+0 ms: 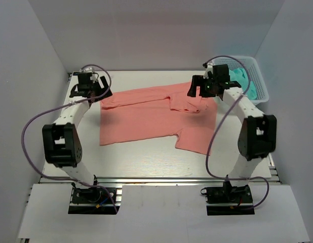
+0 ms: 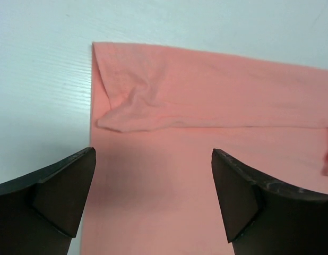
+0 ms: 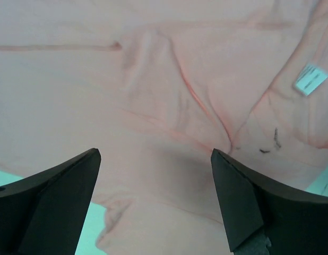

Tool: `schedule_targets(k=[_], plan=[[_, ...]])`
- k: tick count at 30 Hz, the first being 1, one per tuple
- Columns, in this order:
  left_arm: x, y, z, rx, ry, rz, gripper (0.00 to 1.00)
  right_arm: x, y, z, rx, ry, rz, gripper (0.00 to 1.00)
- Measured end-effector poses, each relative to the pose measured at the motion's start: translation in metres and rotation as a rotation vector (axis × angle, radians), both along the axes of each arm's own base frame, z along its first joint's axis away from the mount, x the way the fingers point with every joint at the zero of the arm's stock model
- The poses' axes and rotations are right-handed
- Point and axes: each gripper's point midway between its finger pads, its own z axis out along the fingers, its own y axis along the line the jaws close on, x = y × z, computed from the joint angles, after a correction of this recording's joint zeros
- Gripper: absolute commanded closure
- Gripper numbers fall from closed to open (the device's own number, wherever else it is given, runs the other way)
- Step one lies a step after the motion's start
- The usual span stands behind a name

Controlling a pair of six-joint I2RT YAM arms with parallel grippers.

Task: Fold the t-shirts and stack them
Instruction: Fold the flattened tshirt in 1/3 of the way, then grap the side of the flattened tshirt closest away from the robot with both arms

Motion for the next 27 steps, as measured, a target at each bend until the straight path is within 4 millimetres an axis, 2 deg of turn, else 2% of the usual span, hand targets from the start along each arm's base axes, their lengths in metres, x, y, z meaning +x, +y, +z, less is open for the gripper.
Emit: schedule_targets(k=[3, 4, 6, 7, 9, 13, 14, 16, 19, 23, 25, 27], plan=[[-0.022, 0.003, 0.054, -0.025, -0.08, 0.062, 0.0, -0.021, -0.003, 0.045, 0.008, -0.114, -0.031, 0.1], [-0.034, 0.003, 0.066, -0.041, -0.098, 0.084, 0.0, -0.031, -0.005, 0.053, 0.016, -0.138, -0.057, 0.1], [-0.062, 0.003, 0.071, -0.073, -0.103, 0.127, 0.0, -0.053, -0.014, 0.056, 0.025, -0.144, -0.142, 0.1], [-0.079, 0.003, 0.063, -0.087, -0.078, 0.15, 0.0, -0.063, -0.022, 0.052, 0.026, -0.137, -0.201, 0.1], [-0.113, 0.004, 0.032, -0.114, 0.002, 0.203, 0.0, -0.089, -0.038, 0.035, 0.028, -0.105, -0.318, 0.1], [-0.194, 0.007, -0.051, -0.127, 0.252, 0.315, 0.0, -0.14, -0.069, -0.004, 0.013, -0.041, -0.511, 0.1], [-0.213, 0.008, -0.066, -0.123, 0.304, 0.34, 0.0, -0.151, -0.075, -0.011, 0.009, -0.031, -0.546, 0.1], [-0.24, 0.009, -0.083, -0.118, 0.36, 0.375, 0.0, -0.164, -0.083, -0.018, 0.009, -0.036, -0.591, 0.1], [-0.251, 0.011, -0.086, -0.128, 0.343, 0.41, 0.0, -0.177, -0.091, -0.025, 0.011, -0.043, -0.633, 0.1], [-0.246, 0.015, -0.082, -0.137, 0.296, 0.451, 0.0, -0.19, -0.094, -0.043, -0.003, -0.015, -0.64, 0.1], [-0.242, 0.017, -0.084, -0.136, 0.286, 0.467, 0.04, -0.198, -0.095, -0.055, -0.016, 0.013, -0.638, 0.1], [-0.238, 0.019, -0.088, -0.132, 0.289, 0.481, 0.16, -0.205, -0.096, -0.067, -0.029, 0.041, -0.636, 0.1]])
